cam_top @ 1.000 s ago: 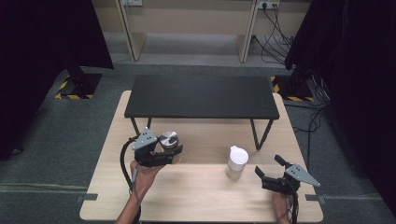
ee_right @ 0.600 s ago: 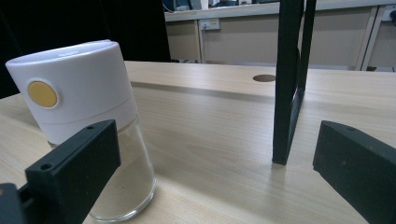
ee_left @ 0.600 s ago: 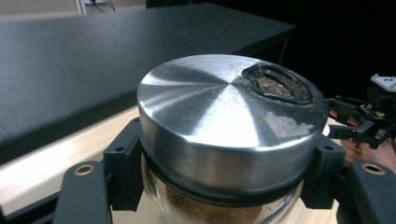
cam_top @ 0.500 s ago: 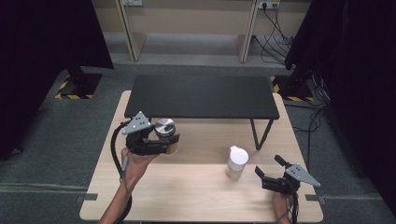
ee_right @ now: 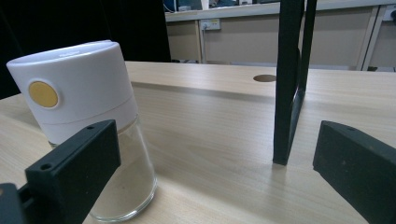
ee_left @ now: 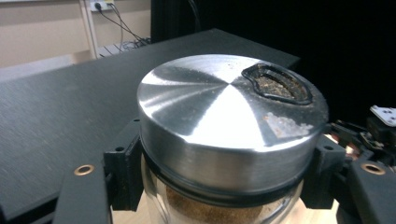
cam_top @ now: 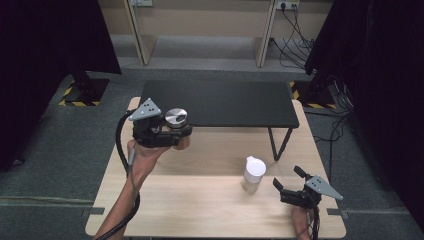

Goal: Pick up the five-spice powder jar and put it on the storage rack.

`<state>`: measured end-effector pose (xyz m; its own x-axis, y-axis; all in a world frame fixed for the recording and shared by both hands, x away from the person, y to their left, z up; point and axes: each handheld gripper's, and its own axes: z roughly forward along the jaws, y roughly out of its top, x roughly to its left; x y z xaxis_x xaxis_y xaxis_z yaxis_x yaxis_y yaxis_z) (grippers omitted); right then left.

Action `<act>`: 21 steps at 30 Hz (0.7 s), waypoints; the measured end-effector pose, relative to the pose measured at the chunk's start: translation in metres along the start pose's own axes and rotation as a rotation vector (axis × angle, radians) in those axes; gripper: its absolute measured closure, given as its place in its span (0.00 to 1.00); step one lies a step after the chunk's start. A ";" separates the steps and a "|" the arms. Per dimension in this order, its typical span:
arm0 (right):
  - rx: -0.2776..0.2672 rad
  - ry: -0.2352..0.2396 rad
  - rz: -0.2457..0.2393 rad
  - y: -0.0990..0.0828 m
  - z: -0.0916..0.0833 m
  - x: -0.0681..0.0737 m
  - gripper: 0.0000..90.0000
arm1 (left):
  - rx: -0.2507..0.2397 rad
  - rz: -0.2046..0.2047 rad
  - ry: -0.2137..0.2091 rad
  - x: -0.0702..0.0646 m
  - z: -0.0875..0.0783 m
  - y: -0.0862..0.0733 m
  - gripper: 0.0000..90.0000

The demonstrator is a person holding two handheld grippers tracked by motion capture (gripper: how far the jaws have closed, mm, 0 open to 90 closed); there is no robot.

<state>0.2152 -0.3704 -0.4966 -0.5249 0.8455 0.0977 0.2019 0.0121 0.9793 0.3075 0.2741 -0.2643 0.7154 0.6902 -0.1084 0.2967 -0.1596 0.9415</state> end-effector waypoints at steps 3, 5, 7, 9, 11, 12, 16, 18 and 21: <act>0.000 0.001 0.000 0.000 0.000 0.000 0.01 | -0.012 -0.014 0.015 0.002 0.001 0.005 0.35; 0.000 0.002 0.000 0.000 0.000 0.000 0.01 | -0.015 -0.019 0.040 0.004 0.004 0.009 0.35; 0.000 0.002 0.000 0.000 0.000 0.000 0.01 | -0.015 -0.024 0.048 0.005 0.005 0.010 0.35; -0.001 0.002 0.000 0.000 0.000 0.000 0.01 | -0.013 -0.028 0.061 0.006 0.008 0.012 0.35; -0.001 0.003 0.000 0.000 0.000 0.000 0.01 | -0.015 -0.031 0.075 0.007 0.010 0.012 0.35; -0.001 0.003 0.000 0.000 0.000 0.000 0.01 | -0.014 -0.030 0.081 0.007 0.011 0.013 0.35; -0.002 0.004 -0.001 0.000 0.000 -0.001 0.01 | -0.020 -0.030 0.101 0.008 0.015 0.014 0.35; -0.001 0.003 -0.001 0.000 0.000 -0.001 0.01 | -0.026 -0.037 0.110 0.009 0.016 0.015 0.35; -0.001 0.003 -0.003 0.000 0.000 0.000 0.01 | -0.028 -0.042 0.126 0.010 0.019 0.017 0.35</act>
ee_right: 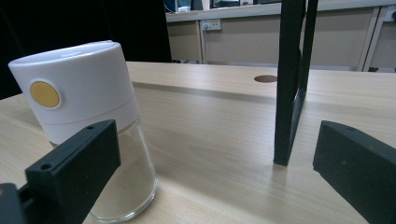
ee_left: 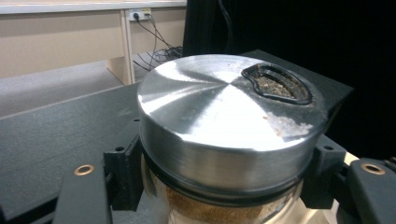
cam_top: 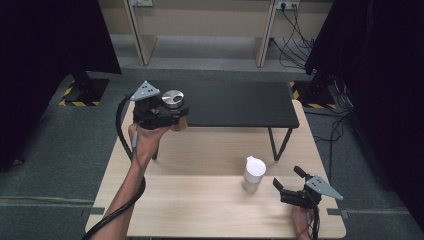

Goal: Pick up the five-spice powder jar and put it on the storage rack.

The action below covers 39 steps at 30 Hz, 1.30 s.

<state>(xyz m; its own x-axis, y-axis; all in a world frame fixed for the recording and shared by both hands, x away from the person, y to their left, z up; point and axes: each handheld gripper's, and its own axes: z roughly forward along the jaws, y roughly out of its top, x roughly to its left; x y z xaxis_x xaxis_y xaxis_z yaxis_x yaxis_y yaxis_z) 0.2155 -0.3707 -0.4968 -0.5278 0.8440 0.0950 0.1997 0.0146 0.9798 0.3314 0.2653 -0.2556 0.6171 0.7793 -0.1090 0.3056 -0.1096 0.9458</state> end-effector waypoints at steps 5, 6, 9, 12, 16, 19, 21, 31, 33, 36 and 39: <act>0.000 0.001 -0.004 0.000 0.000 0.000 0.01 | -0.004 -0.005 0.029 -0.001 0.006 0.003 0.35; 0.000 0.001 -0.005 0.000 0.000 0.000 0.01 | -0.004 -0.004 0.036 -0.001 0.008 0.004 0.35; 0.001 0.001 -0.006 0.000 0.000 0.000 0.01 | 0.000 0.008 0.057 -0.004 0.012 0.007 0.35; 0.000 0.003 -0.006 0.000 0.000 0.000 0.01 | 0.004 0.009 0.077 -0.004 0.018 0.009 0.35; -0.001 0.005 -0.004 0.000 0.000 0.000 0.01 | 0.007 -0.007 0.124 -0.002 0.027 0.009 0.35; -0.001 0.006 -0.002 0.000 0.000 -0.001 0.01 | 0.002 -0.005 0.145 -0.003 0.030 0.008 0.35; -0.003 0.008 -0.002 0.000 0.000 -0.001 0.01 | -0.005 -0.003 0.157 -0.002 0.032 0.007 0.35; -0.002 0.012 0.000 0.000 0.000 -0.002 0.01 | -0.008 -0.002 0.204 0.002 0.045 0.010 0.35; -0.002 0.011 0.002 -0.001 0.000 -0.002 0.01 | -0.008 -0.004 0.214 0.003 0.047 0.009 0.35; -0.003 0.012 0.004 -0.001 0.000 -0.002 0.01 | -0.011 -0.005 0.231 0.004 0.051 0.009 0.35; -0.001 0.013 0.002 -0.001 0.001 -0.002 0.01 | -0.024 -0.004 0.247 0.005 0.052 0.007 0.35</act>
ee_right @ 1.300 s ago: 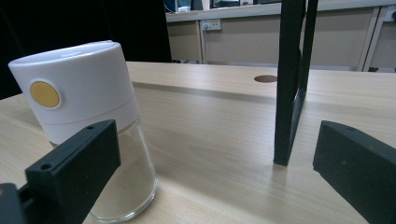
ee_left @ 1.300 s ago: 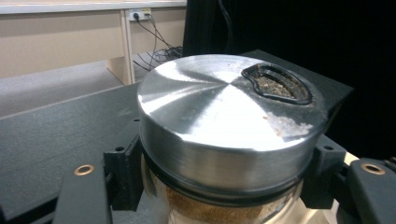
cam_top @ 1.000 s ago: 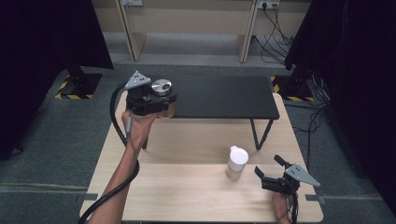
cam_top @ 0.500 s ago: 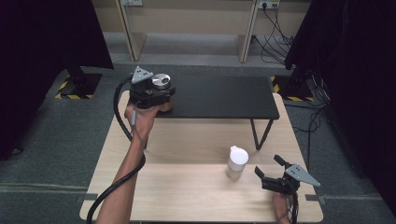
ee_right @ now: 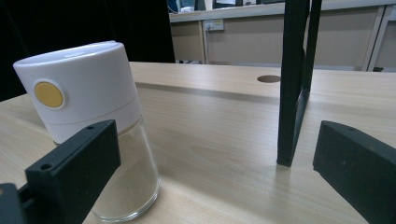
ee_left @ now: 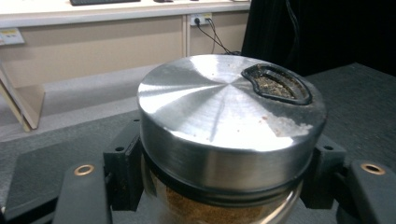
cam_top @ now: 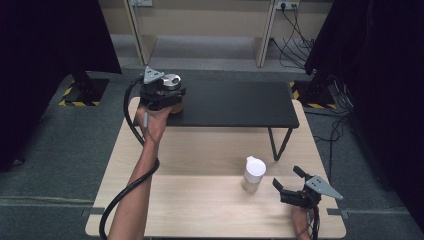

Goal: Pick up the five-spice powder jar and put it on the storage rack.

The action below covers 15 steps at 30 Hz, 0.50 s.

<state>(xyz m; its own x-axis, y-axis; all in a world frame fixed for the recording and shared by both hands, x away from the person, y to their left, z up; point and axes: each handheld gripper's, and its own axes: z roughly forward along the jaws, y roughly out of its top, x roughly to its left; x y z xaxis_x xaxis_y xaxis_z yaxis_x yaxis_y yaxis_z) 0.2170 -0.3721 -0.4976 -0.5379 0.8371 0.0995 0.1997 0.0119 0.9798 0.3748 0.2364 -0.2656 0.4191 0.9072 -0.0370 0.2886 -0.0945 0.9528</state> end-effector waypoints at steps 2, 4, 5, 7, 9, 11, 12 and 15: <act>0.001 0.001 -0.001 0.000 0.000 0.000 0.01 | -0.025 -0.011 0.009 0.002 0.000 -0.003 0.35; 0.001 0.001 0.000 0.000 0.000 0.000 0.01 | -0.031 -0.010 0.011 0.002 0.000 -0.003 0.35; 0.001 0.001 0.000 0.000 0.000 0.000 0.01 | -0.032 -0.005 0.011 0.002 0.000 -0.003 0.35; 0.001 0.002 0.000 0.000 0.000 0.000 0.01 | -0.022 0.012 0.017 0.000 0.001 -0.003 0.35; 0.001 0.002 0.001 0.000 0.000 0.000 0.01 | -0.011 0.035 0.027 -0.003 0.003 -0.006 0.35; 0.002 0.001 0.001 0.000 0.000 0.000 0.01 | -0.038 0.009 0.017 0.001 0.003 -0.013 0.34; 0.002 0.001 0.000 0.000 0.000 0.000 0.01 | -0.050 -0.010 0.013 0.004 0.002 -0.017 0.34; 0.005 0.001 -0.002 0.001 0.000 0.000 0.01 | -0.060 -0.002 0.007 0.005 0.002 -0.020 0.34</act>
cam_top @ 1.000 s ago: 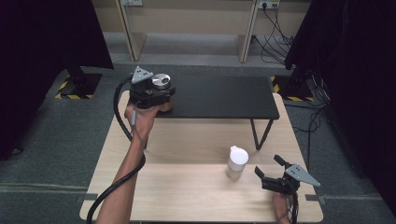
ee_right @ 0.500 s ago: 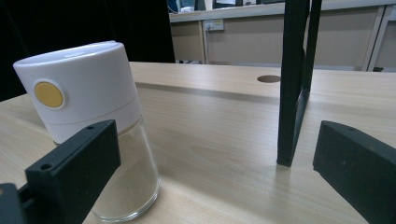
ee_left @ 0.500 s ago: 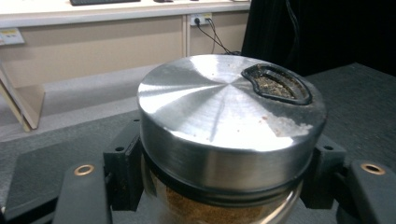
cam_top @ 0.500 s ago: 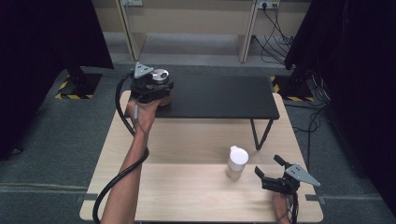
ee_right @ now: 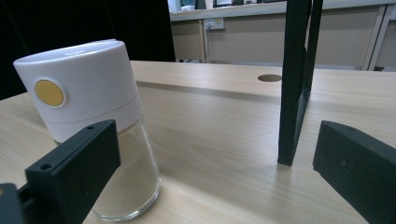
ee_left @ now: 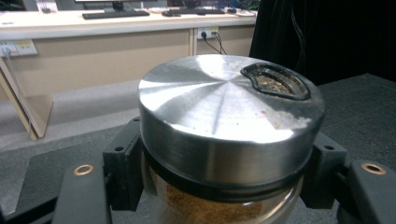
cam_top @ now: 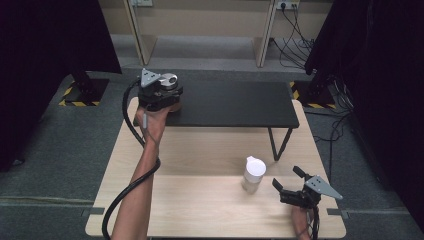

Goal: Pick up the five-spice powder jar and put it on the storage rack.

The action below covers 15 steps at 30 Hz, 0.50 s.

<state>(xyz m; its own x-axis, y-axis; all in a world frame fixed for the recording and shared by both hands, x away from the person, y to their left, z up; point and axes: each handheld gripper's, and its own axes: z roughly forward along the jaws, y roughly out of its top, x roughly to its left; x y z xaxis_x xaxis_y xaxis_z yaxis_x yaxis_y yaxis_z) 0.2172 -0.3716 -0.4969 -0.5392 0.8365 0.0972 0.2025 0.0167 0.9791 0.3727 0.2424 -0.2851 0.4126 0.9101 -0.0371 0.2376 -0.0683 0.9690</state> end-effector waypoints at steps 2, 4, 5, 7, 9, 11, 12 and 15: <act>-0.001 0.000 0.001 0.000 0.000 0.000 0.01 | 0.002 0.022 -0.002 0.000 0.001 -0.001 0.30; 0.000 0.000 0.001 0.000 0.000 0.000 0.01 | -0.001 0.007 -0.006 0.002 0.002 -0.004 0.17; 0.001 -0.001 0.001 0.000 0.000 0.000 0.01 | -0.008 0.000 -0.010 0.003 0.001 -0.006 0.12; 0.001 -0.001 -0.001 0.000 0.000 0.000 0.01 | -0.022 -0.005 -0.003 0.002 0.001 -0.012 0.07; 0.003 -0.002 -0.001 0.000 0.000 0.001 0.01 | -0.045 -0.024 -0.007 0.004 0.000 -0.018 0.03; 0.003 -0.002 -0.002 0.000 0.000 0.001 0.01 | -0.070 -0.036 -0.002 0.004 -0.003 -0.023 0.02; 0.004 -0.002 -0.001 0.001 0.000 0.001 0.01 | -0.077 -0.037 -0.005 0.005 -0.004 -0.025 0.02; 0.005 -0.002 -0.004 0.001 0.000 0.001 0.01 | -0.099 -0.033 -0.019 0.007 -0.008 -0.029 0.01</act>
<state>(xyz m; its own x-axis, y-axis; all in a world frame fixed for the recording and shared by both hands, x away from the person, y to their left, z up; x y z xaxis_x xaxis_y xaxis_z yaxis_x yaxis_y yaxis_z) 0.2171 -0.3704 -0.4961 -0.5381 0.8377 0.0931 0.2045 0.0226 0.9786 0.3617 0.2545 -0.3113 0.4230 0.9031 -0.0733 0.1635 0.0035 0.9865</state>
